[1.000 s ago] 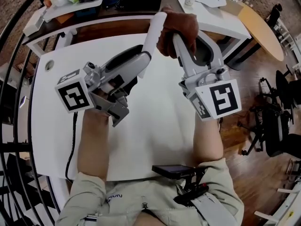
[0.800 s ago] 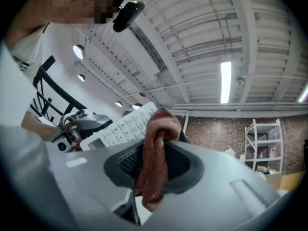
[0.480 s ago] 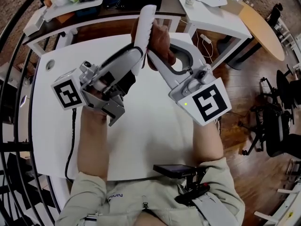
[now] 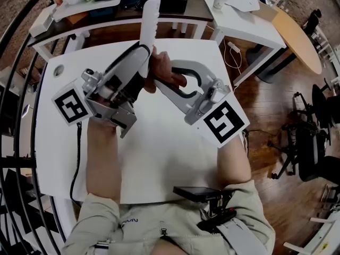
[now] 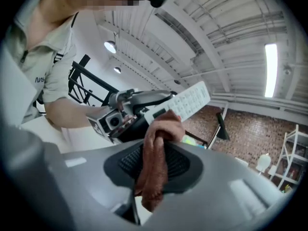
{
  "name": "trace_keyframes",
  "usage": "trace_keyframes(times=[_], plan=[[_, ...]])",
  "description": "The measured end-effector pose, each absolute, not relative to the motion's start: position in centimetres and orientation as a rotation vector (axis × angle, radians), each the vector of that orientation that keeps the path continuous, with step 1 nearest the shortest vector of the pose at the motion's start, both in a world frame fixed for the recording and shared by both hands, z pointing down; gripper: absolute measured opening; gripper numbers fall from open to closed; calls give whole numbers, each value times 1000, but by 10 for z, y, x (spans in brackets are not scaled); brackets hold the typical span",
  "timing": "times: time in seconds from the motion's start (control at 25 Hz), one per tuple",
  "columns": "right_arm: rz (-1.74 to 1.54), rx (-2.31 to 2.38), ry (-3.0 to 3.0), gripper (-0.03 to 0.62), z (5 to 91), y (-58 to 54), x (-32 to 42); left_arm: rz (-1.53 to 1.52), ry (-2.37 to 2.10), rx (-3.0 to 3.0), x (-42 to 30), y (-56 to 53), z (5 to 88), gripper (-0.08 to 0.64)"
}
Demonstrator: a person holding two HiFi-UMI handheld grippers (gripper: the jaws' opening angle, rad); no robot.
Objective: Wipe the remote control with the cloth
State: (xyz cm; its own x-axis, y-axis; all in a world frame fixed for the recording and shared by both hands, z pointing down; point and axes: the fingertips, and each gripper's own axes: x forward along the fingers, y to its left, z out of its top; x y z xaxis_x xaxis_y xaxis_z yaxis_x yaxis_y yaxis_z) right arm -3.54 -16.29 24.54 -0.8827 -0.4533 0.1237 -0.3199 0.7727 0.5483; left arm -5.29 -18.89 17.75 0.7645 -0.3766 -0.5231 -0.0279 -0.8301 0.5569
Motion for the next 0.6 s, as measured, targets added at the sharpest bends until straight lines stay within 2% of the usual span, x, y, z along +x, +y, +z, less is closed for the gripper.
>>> trace_keyframes(times=[0.24,0.6], plan=[[-775,612,-2624,89,255,-171,-33,-687,-677,2572,-58,-202,191,212],[-885,1358,-2647,89,173,-193,27,-271,-1158,2792,-51,-213,215,212]])
